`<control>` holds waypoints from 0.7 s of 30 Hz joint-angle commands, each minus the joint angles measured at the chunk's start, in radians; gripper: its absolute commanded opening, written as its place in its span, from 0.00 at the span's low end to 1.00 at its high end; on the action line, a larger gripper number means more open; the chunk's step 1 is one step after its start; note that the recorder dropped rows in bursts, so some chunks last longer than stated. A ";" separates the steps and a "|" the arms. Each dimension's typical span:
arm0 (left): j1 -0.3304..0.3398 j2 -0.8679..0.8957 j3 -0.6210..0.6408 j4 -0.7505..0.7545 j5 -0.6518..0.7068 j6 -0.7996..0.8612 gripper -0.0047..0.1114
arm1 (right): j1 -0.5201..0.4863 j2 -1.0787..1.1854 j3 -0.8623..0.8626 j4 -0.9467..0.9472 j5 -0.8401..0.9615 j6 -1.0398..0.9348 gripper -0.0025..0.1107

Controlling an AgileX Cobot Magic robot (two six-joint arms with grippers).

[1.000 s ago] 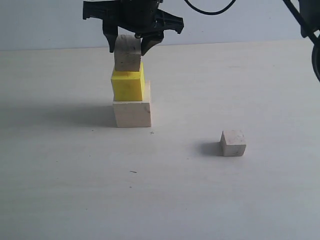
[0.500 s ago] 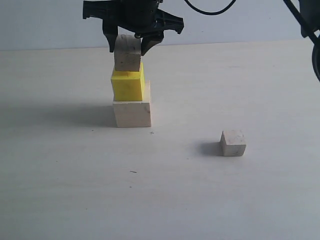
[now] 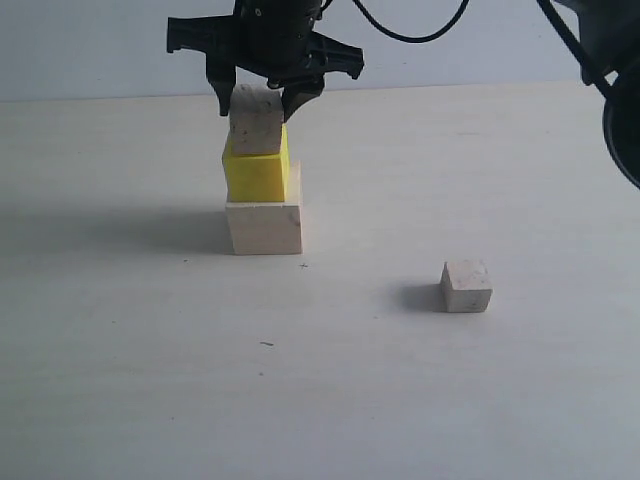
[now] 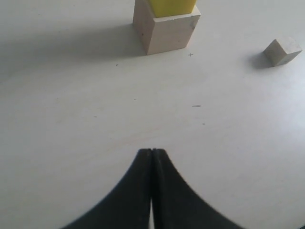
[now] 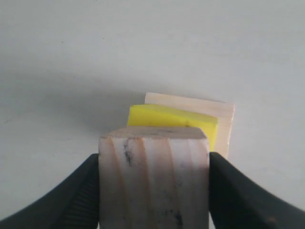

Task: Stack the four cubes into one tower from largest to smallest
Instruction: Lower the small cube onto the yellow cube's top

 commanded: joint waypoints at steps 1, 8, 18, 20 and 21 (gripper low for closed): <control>-0.006 0.003 0.002 -0.002 0.008 0.004 0.05 | 0.001 0.000 -0.006 -0.005 -0.002 -0.004 0.02; -0.006 0.003 0.002 -0.002 0.008 0.004 0.05 | 0.001 -0.002 -0.006 -0.004 -0.002 -0.004 0.02; -0.006 0.003 0.002 -0.002 0.008 0.004 0.05 | 0.001 -0.020 -0.006 -0.009 -0.002 -0.004 0.02; -0.006 0.003 0.002 -0.002 0.008 0.004 0.05 | 0.001 -0.019 -0.006 -0.011 -0.002 -0.004 0.02; -0.006 0.003 0.002 -0.002 0.008 0.004 0.05 | 0.001 -0.019 -0.006 -0.011 -0.002 -0.004 0.02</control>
